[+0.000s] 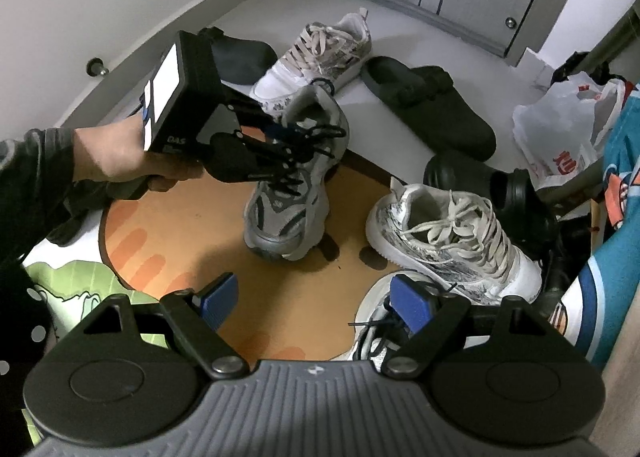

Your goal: Organize scattered shoes

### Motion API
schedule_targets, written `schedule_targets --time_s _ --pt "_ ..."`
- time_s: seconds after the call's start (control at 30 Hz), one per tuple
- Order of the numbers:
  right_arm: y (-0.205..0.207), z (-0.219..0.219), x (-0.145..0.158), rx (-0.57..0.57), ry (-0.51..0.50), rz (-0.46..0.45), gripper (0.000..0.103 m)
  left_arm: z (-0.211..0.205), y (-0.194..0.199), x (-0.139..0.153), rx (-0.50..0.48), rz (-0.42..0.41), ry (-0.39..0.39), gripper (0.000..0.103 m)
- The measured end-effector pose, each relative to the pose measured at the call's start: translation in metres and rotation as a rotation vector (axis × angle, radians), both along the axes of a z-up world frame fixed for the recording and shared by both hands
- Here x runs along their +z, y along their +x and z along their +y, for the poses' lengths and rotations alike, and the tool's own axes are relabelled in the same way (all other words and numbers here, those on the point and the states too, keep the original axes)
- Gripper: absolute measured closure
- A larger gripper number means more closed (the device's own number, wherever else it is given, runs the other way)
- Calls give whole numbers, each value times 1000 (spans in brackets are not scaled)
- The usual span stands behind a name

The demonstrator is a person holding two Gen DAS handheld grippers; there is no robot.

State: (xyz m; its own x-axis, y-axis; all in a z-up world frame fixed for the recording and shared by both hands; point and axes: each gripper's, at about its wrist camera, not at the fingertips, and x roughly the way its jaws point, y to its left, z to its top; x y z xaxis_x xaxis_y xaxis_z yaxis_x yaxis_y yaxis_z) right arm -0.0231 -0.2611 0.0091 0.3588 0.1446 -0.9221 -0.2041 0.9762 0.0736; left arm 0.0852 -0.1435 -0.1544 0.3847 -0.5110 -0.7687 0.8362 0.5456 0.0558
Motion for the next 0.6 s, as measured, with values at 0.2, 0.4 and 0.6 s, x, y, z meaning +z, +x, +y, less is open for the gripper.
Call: schedule_targets --time_s 0.2,0.4,0.6 --pt "-2 2 8 13 23 -11 16 0 6 13 0 -27 20 87" --pt "-2 3 17 21 40 -26 16 0 34 13 54 21 38 88" --pt "-3 0 22 15 52 -31 16 -8 37 11 5 34 102 88"
